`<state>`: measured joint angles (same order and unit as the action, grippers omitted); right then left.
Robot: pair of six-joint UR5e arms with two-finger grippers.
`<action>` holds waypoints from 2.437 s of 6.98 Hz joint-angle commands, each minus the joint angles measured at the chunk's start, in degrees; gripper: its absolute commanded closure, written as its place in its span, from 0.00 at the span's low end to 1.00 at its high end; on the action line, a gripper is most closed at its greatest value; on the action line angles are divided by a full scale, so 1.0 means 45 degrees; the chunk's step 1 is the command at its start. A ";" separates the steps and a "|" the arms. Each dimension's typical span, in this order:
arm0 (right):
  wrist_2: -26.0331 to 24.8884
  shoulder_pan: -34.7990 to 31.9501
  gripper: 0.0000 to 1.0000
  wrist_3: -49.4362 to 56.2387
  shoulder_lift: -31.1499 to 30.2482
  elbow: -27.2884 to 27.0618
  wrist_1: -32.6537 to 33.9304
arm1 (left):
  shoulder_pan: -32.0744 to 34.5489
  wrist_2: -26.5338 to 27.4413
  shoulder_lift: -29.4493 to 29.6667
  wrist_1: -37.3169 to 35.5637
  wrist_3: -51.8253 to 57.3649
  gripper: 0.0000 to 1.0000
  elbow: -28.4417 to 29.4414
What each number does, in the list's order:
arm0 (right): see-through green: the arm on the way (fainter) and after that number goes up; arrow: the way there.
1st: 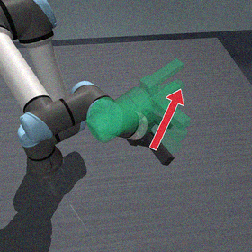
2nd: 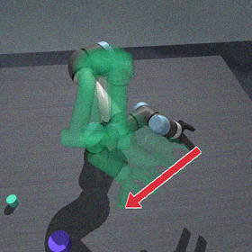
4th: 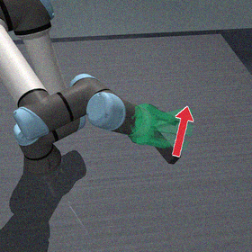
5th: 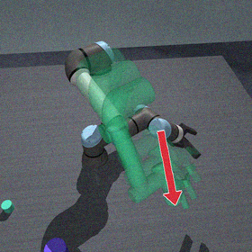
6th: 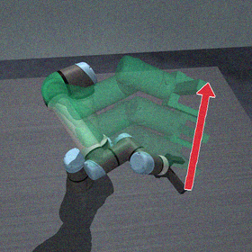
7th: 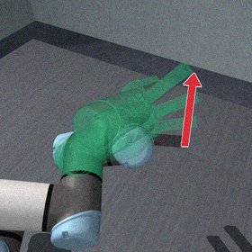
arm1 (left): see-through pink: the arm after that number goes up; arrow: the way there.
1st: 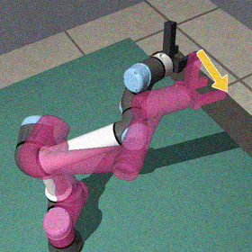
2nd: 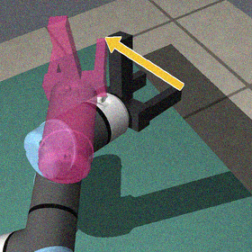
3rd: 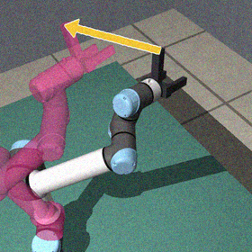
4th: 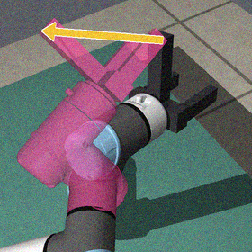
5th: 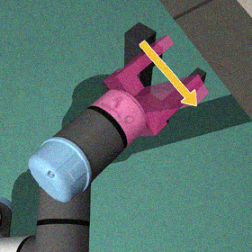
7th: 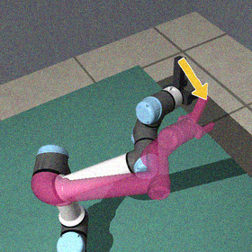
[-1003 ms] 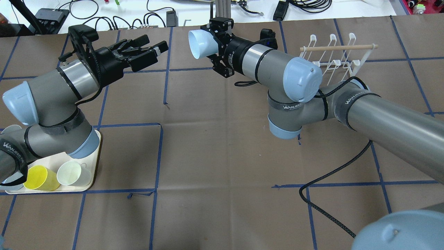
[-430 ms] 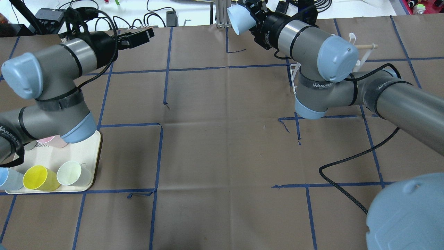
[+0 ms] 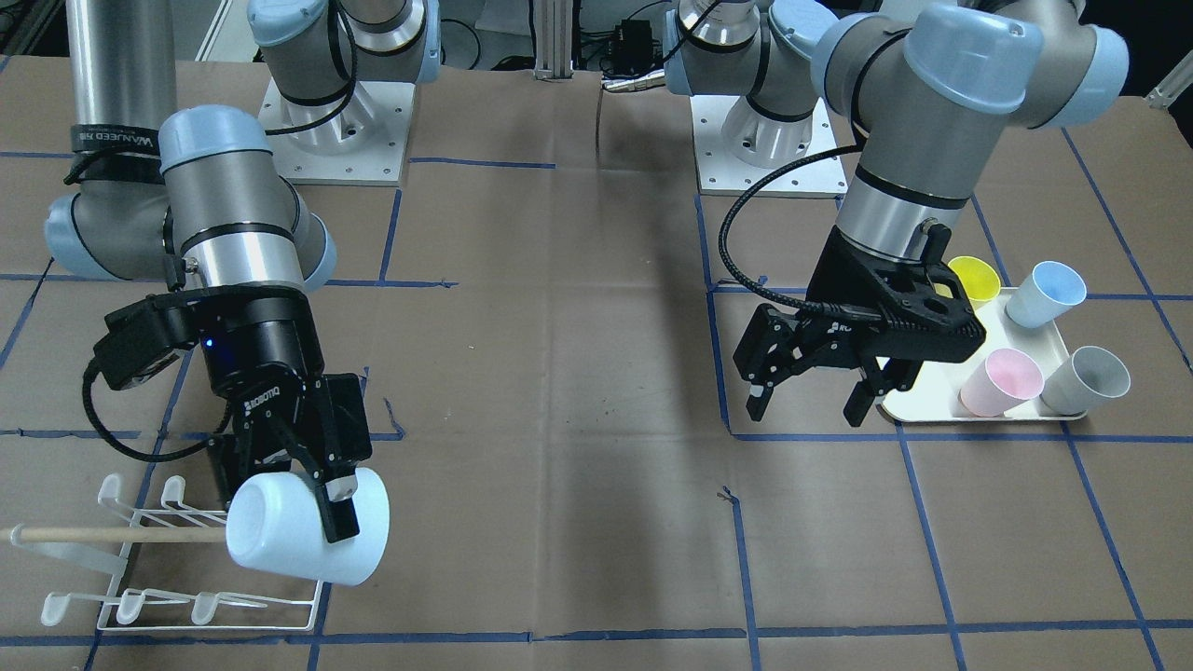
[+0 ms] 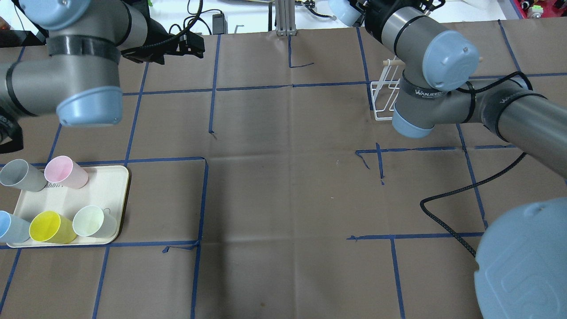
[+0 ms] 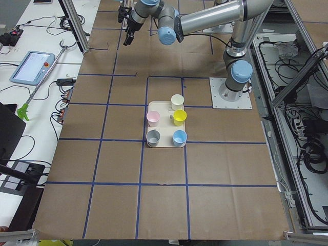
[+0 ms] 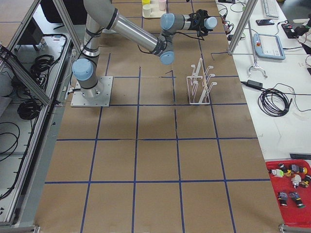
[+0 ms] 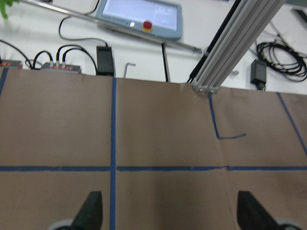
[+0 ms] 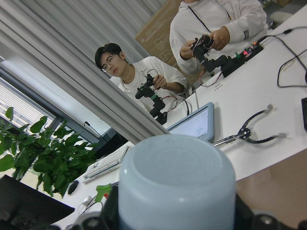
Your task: Transfer IKEA cup to right arm and place on rack
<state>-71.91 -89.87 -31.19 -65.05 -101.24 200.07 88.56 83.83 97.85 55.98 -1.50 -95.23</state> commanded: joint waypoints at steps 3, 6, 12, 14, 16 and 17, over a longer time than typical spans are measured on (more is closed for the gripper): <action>-0.0330 0.1138 0.59 0.6276 0.1407 0.1248 -0.0027 | 0.0163 0.1430 -0.1468 0.7188 0.0041 0.00 0.1477; -0.0154 0.1960 0.59 0.6482 0.1937 0.1132 0.0032 | -0.0109 0.1565 -0.1646 0.7032 0.0699 0.01 0.0657; -0.0115 0.2314 0.59 0.7634 0.2054 -0.0487 0.0110 | -0.5862 0.1547 -0.4554 0.5825 0.6002 0.01 -0.3969; -0.0115 0.2314 0.59 0.7634 0.2093 -0.0704 0.0110 | -0.6536 0.1546 -0.5199 0.5316 0.6680 0.01 -0.5162; -0.0115 0.2314 0.19 0.7615 0.2073 -0.0842 0.0091 | -0.6536 0.1566 -0.4990 0.4963 0.6681 0.01 -0.5459; -0.0115 0.2314 0.04 0.7576 0.2073 -0.0822 0.0090 | -0.6536 0.1566 -0.4833 0.4595 0.6681 0.01 -0.5731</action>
<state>-72.42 -79.45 3.06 -55.72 -104.93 200.51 59.20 90.87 75.35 78.17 28.50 -119.81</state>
